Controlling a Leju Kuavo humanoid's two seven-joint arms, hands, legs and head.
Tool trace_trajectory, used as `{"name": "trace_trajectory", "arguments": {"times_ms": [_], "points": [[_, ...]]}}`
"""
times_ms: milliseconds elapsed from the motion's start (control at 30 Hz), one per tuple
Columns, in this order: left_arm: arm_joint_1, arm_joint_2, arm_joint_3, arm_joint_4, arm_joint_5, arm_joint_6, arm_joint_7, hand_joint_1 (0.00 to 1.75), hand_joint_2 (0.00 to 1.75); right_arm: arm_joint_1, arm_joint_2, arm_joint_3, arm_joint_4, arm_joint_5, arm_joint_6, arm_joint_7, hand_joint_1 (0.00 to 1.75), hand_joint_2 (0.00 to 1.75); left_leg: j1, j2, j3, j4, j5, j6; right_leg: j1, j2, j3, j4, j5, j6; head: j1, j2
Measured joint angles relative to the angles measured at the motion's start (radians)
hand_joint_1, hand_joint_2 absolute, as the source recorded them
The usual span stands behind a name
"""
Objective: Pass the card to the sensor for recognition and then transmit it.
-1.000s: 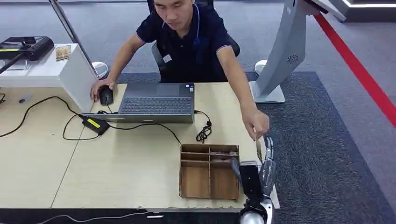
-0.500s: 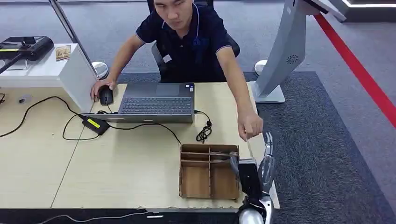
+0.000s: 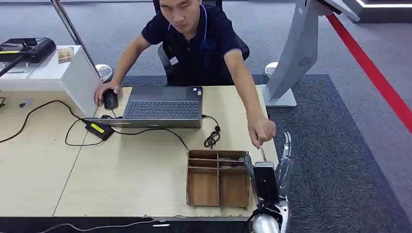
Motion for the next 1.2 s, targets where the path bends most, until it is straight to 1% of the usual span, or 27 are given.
{"name": "trace_trajectory", "arguments": {"times_ms": [833, 867, 900, 933, 967, 1000, 1033, 1067, 1200], "points": [[0.0, 0.0, 0.0, 0.0, 0.0, 0.0, 0.0, 0.0, 0.0, 0.005, -0.007, 0.0, -0.025, 0.007, 0.0, 0.017, 0.0, 1.75, 0.0, 0.0, 0.0, 0.0, 0.0, 0.0, 0.0, 0.0, 0.0, 0.0, 0.0, 0.0, 0.0, 0.0], [0.0, 0.0, 0.0, 0.0, 0.0, 0.0, 0.0, 0.0, 0.0, 0.006, -0.008, 0.0, -0.025, 0.007, 0.0, 0.017, 0.05, 1.75, 0.0, 0.0, 0.0, 0.0, 0.0, 0.0, 0.0, 0.0, 0.0, 0.0, 0.0, 0.0, 0.0, 0.0], [0.0, 0.0, 0.0, 0.0, 0.0, 0.0, 0.0, 0.0, 0.0, 0.006, -0.009, 0.0, -0.025, 0.007, 0.0, 0.017, 0.37, 1.75, 0.0, 0.0, 0.0, 0.0, 0.0, 0.0, 0.0, 0.0, 0.0, 0.0, 0.0, 0.0, 0.0, 0.0], [0.0, 0.0, 0.0, 0.0, 0.0, 0.0, 0.0, 0.0, 0.0, 0.006, -0.01, 0.0, -0.025, 0.007, 0.0, 0.017, 0.61, 1.75, 0.0, 0.0, 0.0, 0.0, 0.0, 0.0, 0.0, 0.0, 0.0, 0.0, 0.0, 0.0, 0.0, 0.0], [0.0, 0.0, 0.0, 0.0, 0.0, 0.0, 0.0, 0.0, 0.0, 0.006, -0.01, 0.0, -0.025, 0.007, 0.0, 0.017, 0.61, 1.75, 0.0, 0.0, 0.0, 0.0, 0.0, 0.0, 0.0, 0.0, 0.0, 0.0, 0.0, 0.0, 0.0, 0.0], [0.0, 0.0, 0.0, 0.0, 0.0, 0.0, 0.0, 0.0, 0.0, 0.006, -0.01, 0.0, -0.025, 0.007, 0.0, 0.017, 1.43, 1.75, 0.0, 0.0, 0.0, 0.0, 0.0, 0.0, 0.0, 0.0, 0.0, 0.0, 0.0, 0.0, 0.0, 0.0], [0.0, 0.0, 0.0, 0.0, 0.0, 0.0, 0.0, 0.0, 0.0, 0.006, -0.01, 0.0, -0.025, 0.006, 0.0, 0.017, 1.62, 1.75, 0.0, 0.0, 0.0, 0.0, 0.0, 0.0, 0.0, 0.0, 0.0, 0.0, 0.0, 0.0, 0.0, 0.0], [0.0, 0.0, 0.0, 0.0, 0.0, 0.0, 0.0, 0.0, 0.0, 0.006, -0.01, 0.0, -0.025, 0.006, 0.0, 0.017, 1.75, 1.75, 0.0, 0.0, 0.0, 0.0, 0.0, 0.0, 0.0, 0.0, 0.0, 0.0, 0.0, 0.0, 0.0, 0.0], [0.0, 0.0, 0.0, 0.0, 0.0, 0.0, 0.0, 0.0, 0.0, 0.007, -0.01, 0.0, -0.025, 0.005, 0.0, 0.015, 1.75, 1.75, 0.0, 0.0, 0.0, 0.0, 0.0, 0.0, 0.0, 0.0, 0.0, 0.0, 0.0, 0.0, 0.0, 0.0]]}}
